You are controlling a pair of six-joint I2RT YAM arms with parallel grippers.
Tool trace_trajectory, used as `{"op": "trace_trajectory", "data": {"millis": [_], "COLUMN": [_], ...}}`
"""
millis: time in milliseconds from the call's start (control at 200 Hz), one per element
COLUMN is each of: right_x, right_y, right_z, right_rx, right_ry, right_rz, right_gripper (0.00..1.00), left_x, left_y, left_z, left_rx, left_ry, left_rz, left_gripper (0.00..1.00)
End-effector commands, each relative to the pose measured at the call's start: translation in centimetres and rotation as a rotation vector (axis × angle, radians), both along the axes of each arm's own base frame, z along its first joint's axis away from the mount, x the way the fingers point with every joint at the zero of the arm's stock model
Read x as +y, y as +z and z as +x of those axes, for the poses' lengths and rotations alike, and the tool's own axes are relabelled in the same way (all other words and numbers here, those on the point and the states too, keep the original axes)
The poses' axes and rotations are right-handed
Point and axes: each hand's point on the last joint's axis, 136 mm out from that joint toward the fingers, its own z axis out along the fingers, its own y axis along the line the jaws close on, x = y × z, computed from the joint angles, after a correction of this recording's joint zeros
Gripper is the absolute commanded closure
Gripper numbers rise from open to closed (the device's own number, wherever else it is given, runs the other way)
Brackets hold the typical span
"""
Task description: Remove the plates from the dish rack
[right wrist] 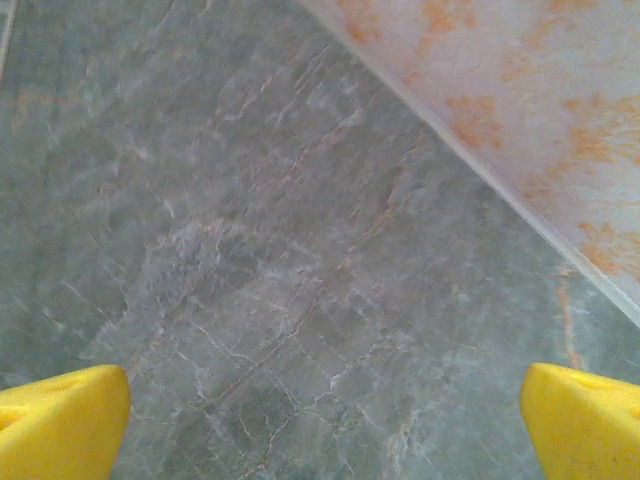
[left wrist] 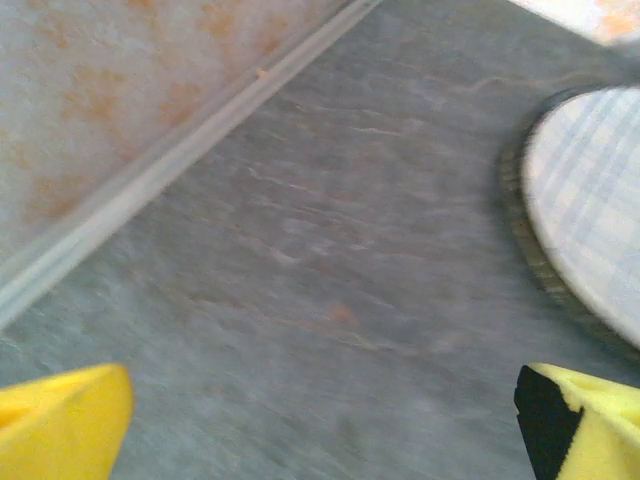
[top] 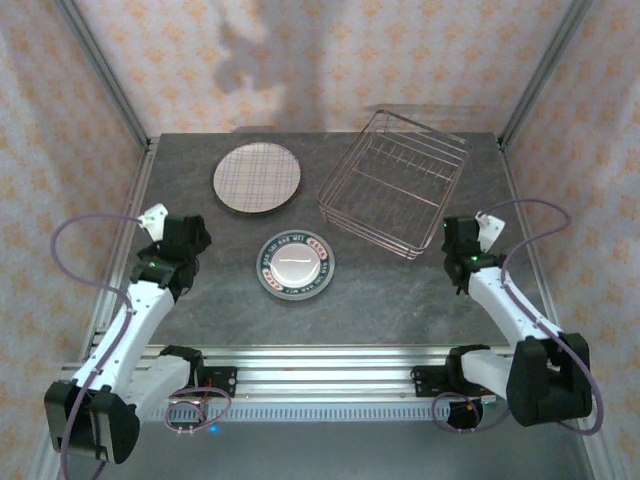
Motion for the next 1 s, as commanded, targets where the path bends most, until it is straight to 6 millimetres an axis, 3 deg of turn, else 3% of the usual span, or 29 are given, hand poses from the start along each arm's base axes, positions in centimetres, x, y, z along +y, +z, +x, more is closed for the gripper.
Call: {"op": "trace_trajectory", "data": {"millis": [0,150,250,340,440,500,556,596,651,761,996], "right_x": [1.4,3.3,4.3,4.5,3.7,3.6,3.4,3.2,3.1,2.7,3.5], "right_y": [1.5,0.0,-0.1,-0.2,-1.4,-2.1,-1.5,-1.6,-1.6,-1.6,-1.7], "right_z": [4.5,7.2,9.4,10.6,10.3,9.7,9.5,9.3,9.3,9.4,9.8], "right_rx": [-0.201,-0.268,-0.263,-0.285,-0.332,-0.356,-0.402,-0.382,-0.397,-0.375,-0.355], "right_ry": [0.131,0.24,0.324,0.378,0.371,0.369,0.362,0.35,0.339,0.306,0.345], "right_rz": [0.003,0.044,0.022,-0.004,0.056,0.05,0.039,0.041,0.034,0.021,0.015], "right_gripper": [0.01,0.01,0.01,0.0,0.01,0.01,0.01,0.01,0.01,0.01,0.01], "left_x": [2.2,1.3,1.2,0.6,0.5,0.4,-0.1,-0.7,-0.7,-1.2,-1.7], "left_y": [-0.1,-3.7,-4.6,-4.1,-3.4,-4.3,-4.5,-5.8,-5.4,-6.4,-6.3], "left_z": [1.4,3.3,4.7,6.6,8.3,8.8,9.0,9.0,9.3,10.3,11.0], "left_rx": [-0.027,-0.068,-0.118,-0.184,-0.308,-0.325,-0.382,-0.36,-0.416,-0.287,-0.294], "left_ry": [-0.032,-0.162,-0.195,-0.248,-0.255,-0.257,-0.29,-0.32,-0.321,-0.358,-0.384], "left_rz": [0.236,0.227,0.173,0.176,0.159,0.135,0.152,0.147,0.167,0.126,0.142], "left_gripper": [0.01,0.01,0.0,0.0,0.0,0.0,0.0,0.01,0.01,0.01,0.01]}}
